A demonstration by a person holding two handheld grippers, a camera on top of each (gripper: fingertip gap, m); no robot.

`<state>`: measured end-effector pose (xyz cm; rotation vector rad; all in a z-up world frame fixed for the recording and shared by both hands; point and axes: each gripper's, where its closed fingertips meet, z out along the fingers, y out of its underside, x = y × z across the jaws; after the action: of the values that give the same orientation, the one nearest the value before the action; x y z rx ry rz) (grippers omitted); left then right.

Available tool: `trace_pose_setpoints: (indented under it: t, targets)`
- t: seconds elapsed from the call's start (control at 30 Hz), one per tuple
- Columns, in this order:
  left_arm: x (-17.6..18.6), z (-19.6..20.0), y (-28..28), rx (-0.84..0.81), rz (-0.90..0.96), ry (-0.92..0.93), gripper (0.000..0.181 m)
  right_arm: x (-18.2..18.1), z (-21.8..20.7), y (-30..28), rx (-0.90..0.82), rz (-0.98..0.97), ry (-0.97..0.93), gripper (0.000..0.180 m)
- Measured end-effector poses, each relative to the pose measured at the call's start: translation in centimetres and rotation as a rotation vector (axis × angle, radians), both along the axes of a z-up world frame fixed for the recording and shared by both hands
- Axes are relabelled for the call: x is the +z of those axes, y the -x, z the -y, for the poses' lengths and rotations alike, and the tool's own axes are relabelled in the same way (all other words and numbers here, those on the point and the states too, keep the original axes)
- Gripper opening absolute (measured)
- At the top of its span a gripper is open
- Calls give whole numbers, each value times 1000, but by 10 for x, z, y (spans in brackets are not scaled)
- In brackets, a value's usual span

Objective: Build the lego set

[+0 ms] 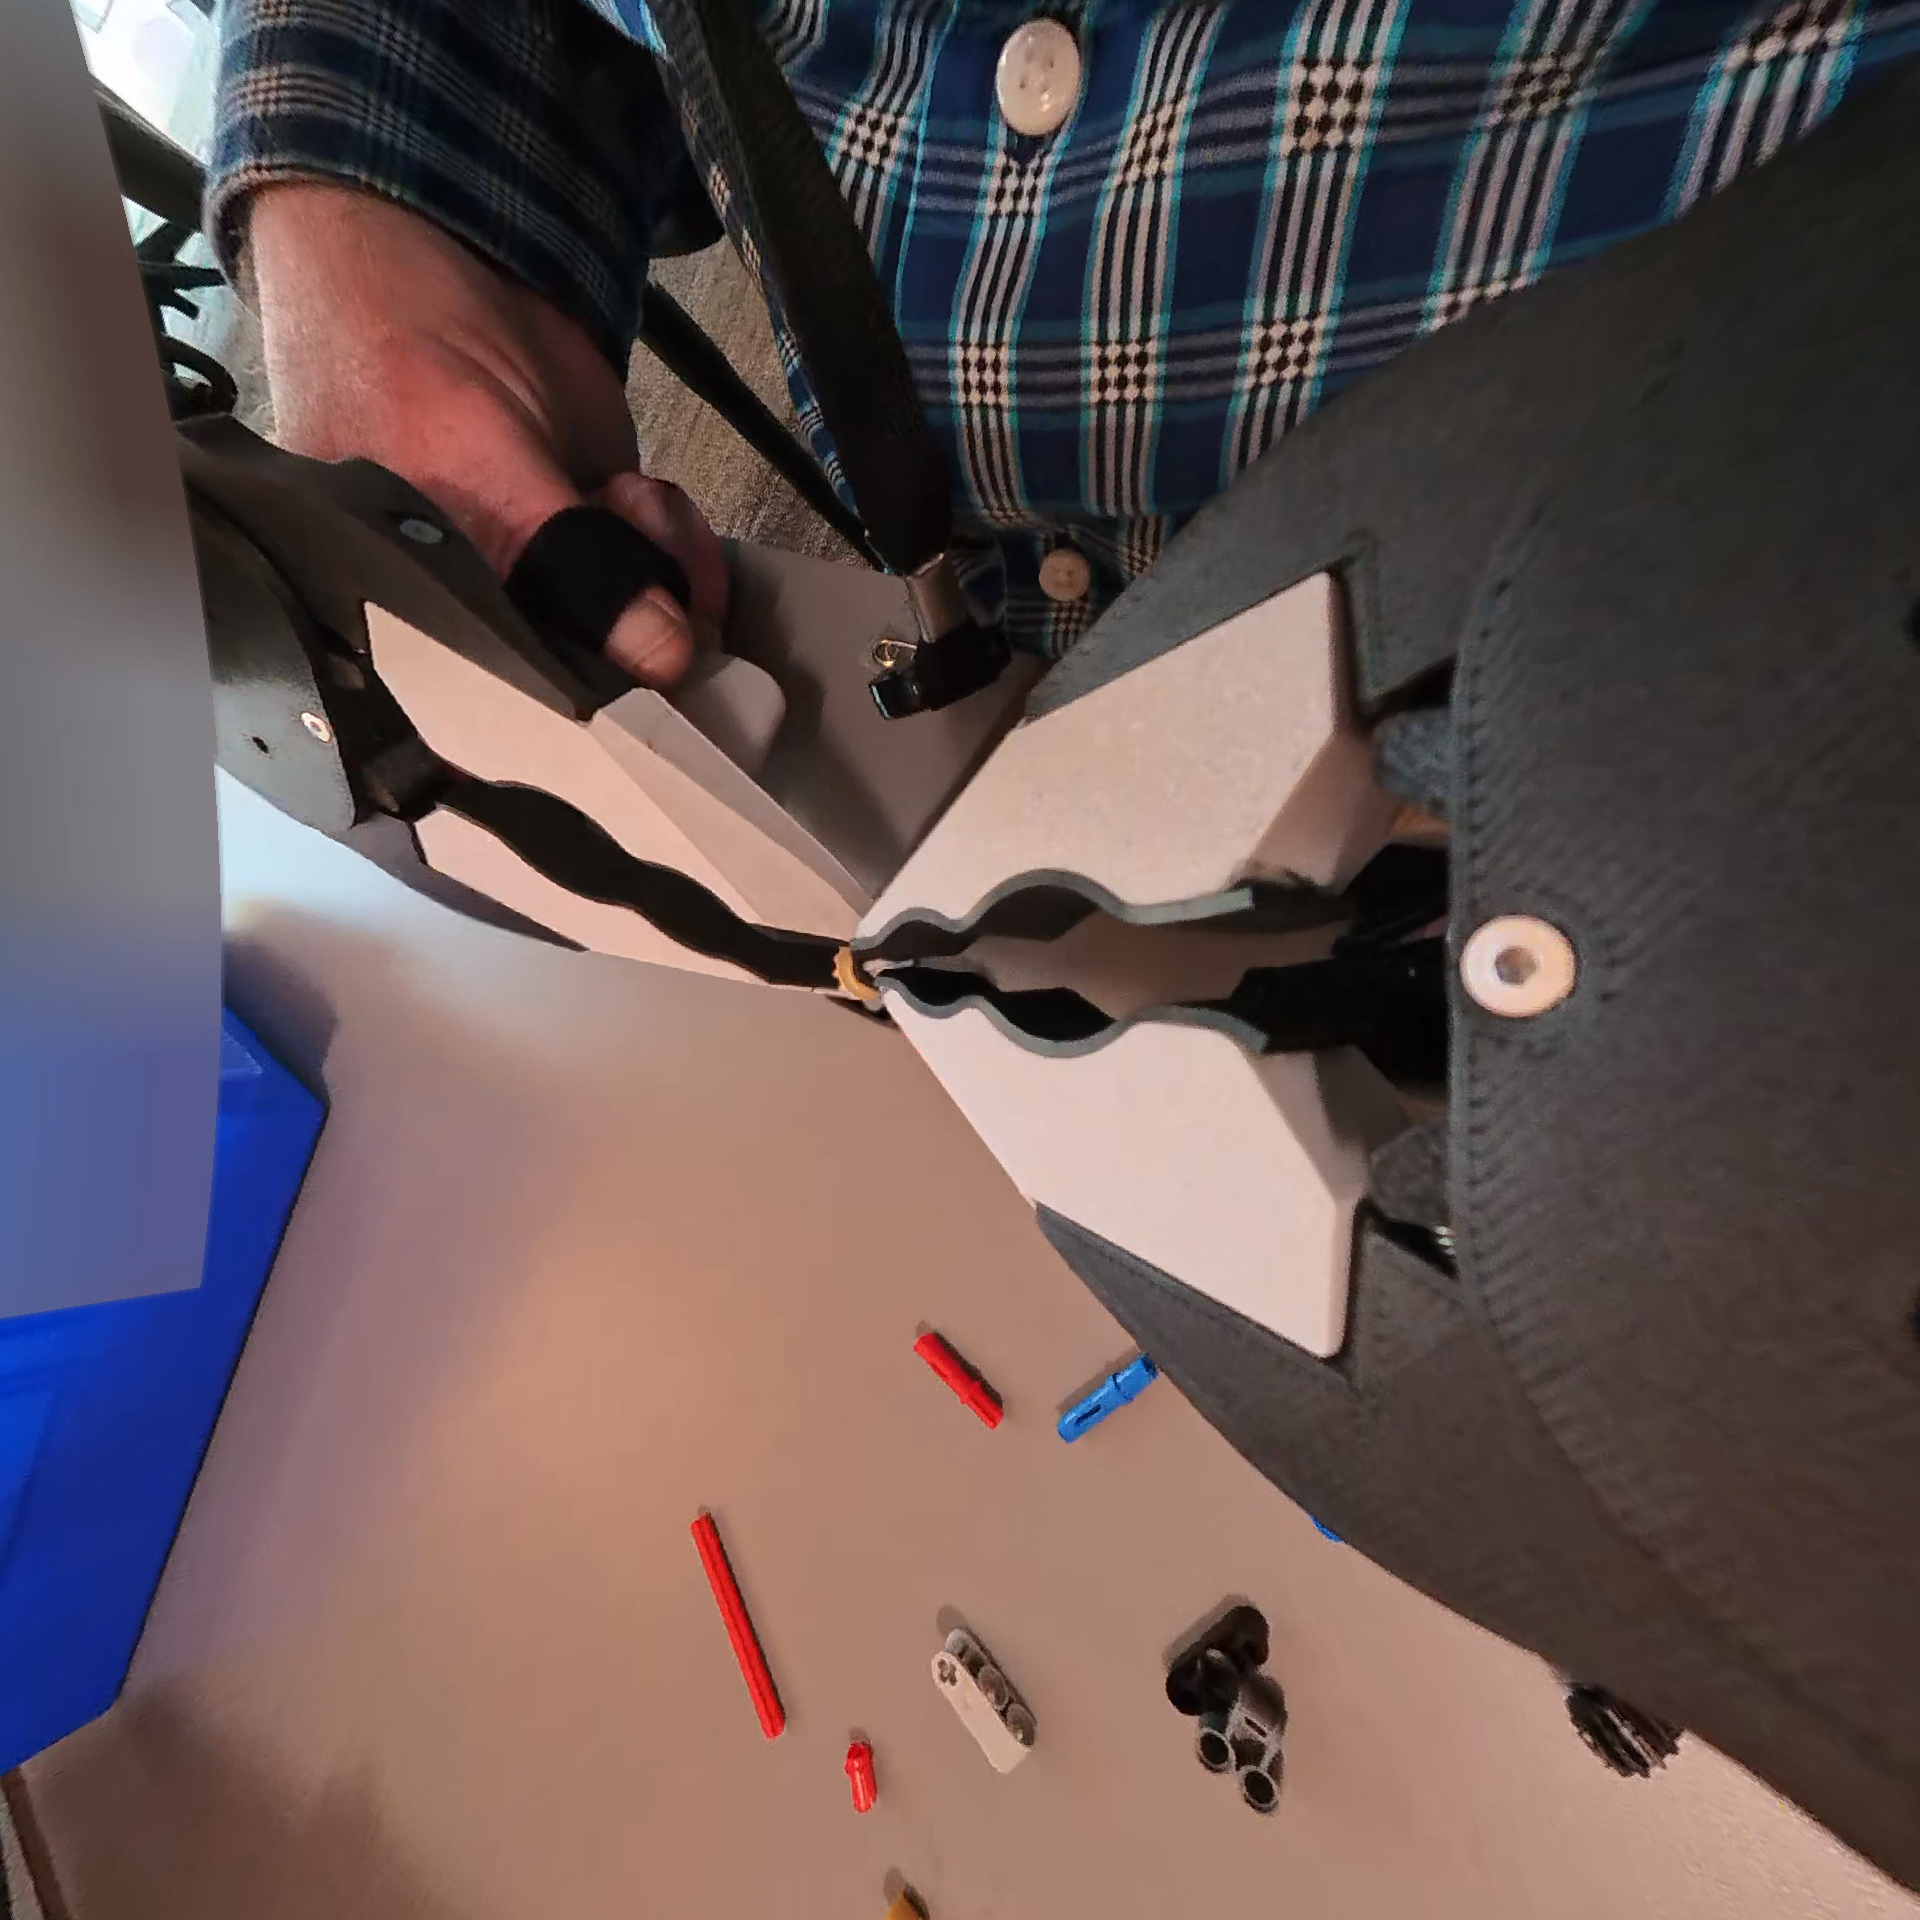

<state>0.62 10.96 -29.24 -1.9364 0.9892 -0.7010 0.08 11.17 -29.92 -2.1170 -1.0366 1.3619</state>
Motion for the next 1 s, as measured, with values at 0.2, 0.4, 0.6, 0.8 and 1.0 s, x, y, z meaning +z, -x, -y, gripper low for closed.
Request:
trace_pose_setpoints:
  t: [0.2, 0.4, 0.6, 0.8, 1.0]
  targets:
    - [1, -1, 0, 12, 21, 16, 0, 0, 0, 0, -7, -3, 5, 6]
    - [2, -3, 1, 33, 27, 14, 0, 1, -1, 2, -22, -9, 23, 6]
    - [4, -5, 3, 69, 25, -4, 0, 2, -3, 4, -93, -28, 61, 6]
    - [3, -6, 4, 88, 15, -9, 0, 2, -4, 4, -134, -29, 65, 6]
    - [5, -6, 6, 105, 31, -9, 0, 5, -4, 6, -153, -56, 89, 5]
